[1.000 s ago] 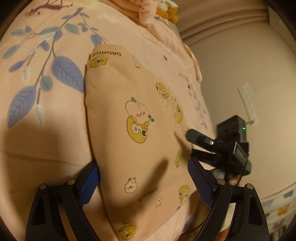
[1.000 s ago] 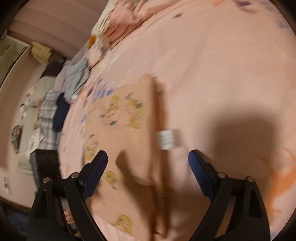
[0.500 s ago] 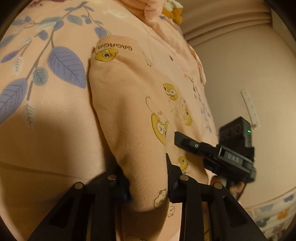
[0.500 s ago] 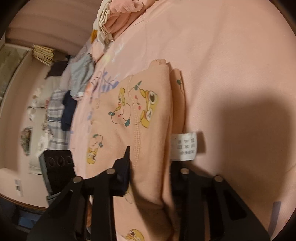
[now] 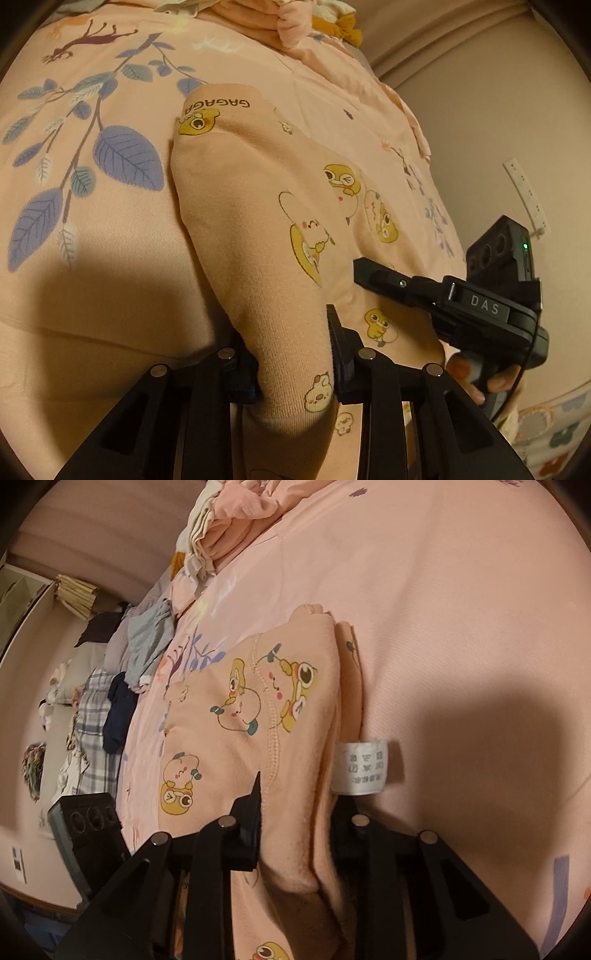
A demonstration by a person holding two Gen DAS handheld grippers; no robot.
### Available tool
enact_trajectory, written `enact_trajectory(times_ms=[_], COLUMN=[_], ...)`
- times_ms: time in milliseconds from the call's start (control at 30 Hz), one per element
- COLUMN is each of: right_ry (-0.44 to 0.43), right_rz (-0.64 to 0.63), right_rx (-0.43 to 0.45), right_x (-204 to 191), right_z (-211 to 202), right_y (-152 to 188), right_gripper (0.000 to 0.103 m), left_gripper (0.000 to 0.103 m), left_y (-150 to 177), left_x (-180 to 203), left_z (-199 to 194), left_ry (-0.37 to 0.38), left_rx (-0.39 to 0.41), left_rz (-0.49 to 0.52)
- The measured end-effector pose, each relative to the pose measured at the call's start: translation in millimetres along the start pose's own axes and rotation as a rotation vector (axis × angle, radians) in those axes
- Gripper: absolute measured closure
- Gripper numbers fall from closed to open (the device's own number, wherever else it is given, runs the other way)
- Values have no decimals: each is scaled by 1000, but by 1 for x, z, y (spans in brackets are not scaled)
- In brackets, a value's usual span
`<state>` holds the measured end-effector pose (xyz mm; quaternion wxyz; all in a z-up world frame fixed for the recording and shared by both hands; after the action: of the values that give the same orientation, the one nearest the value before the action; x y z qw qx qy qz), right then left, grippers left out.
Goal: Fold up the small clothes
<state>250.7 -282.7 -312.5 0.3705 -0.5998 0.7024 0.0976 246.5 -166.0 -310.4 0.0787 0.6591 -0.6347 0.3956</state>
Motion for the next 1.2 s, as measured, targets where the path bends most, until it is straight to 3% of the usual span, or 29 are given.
enact_trajectory(times_ms=[100, 167, 267, 400, 600, 733, 900, 1100, 1200], right_ry=[2, -16, -67, -120, -217, -251, -272, -310, -333], right_rz=[-13, -13, 4, -60, -174, -251, -321, -377, -396], right_rx=[8, 11, 17, 54, 174, 222, 241, 230, 216], right_x=[-6, -10, -17, -41, -93, -126, -158, -184, -198], right_z=[-4, -9, -18, -42, -94, -112, -119, -114, -108], right_y=[-1, -1, -1, 1, 2, 9, 22, 28, 33], right_gripper=[81, 82, 83, 83, 83, 83, 83, 83, 83], left_gripper=[74, 74, 76, 76, 76, 76, 76, 76, 76], left_y=[-2, -3, -3, -2, -10, -16, -14, -17, -17], left_x=[1, 8, 24, 45, 67, 81, 73, 63, 55], left_z=[-3, -9, -23, -52, -117, -133, -159, -186, -198], left_ry=[-9, -55, -104, -97, 3, -12, 2, -62, -92], left_rx=[-22, -26, 13, 79, 229, 293, 330, 376, 388], left_rz=[13, 96, 201, 293, 318, 356, 346, 367, 326])
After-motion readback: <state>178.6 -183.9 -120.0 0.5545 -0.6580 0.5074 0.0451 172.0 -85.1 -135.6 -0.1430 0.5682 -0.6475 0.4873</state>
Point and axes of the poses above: each gripper's, at about its wrist camera, not at the fingertips, and z roughly the way its jaws point, x to its right, y to its underside, the point moved 10 cm from there along z, roughly the way its jaws point, and after that the axes turned 3 degrees about x, right-handed, at the moved point
